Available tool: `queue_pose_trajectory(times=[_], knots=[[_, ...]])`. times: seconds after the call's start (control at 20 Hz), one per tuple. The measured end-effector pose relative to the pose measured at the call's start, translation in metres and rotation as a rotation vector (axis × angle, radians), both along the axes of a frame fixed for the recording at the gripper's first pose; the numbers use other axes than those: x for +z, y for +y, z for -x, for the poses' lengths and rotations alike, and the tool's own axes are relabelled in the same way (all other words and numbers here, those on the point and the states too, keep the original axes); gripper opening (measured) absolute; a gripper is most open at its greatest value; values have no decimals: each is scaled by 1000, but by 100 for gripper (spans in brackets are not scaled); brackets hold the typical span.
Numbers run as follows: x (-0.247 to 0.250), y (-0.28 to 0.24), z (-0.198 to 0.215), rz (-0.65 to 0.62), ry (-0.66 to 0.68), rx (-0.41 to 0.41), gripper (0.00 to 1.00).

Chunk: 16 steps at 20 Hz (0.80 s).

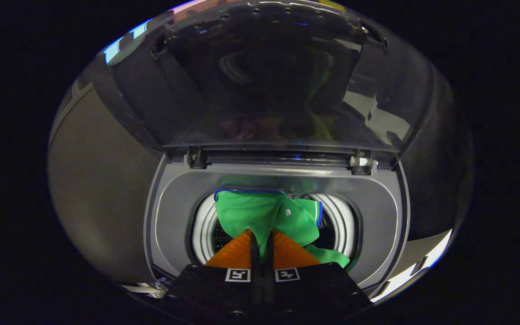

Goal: Put the clothes into the washing machine and then close the washing machine lid.

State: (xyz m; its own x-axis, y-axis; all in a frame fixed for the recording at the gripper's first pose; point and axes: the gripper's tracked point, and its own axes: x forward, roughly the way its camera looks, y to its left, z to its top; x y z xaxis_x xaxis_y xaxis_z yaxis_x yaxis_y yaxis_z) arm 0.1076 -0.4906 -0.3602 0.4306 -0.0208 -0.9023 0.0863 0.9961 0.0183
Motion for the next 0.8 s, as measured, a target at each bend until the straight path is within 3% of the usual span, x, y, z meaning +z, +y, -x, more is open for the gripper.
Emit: queue_pose_trajectory(times=[0.35, 0.5, 0.6, 0.7, 0.8], knots=[[-22, 3, 12, -4, 45, 19, 8], [-25, 8, 0, -26, -21, 19, 61], [-6, -12, -3, 56, -65, 16, 97], [15, -24, -10, 112, -109, 8, 99], [37, -19, -11, 71, -117, -13, 99]])
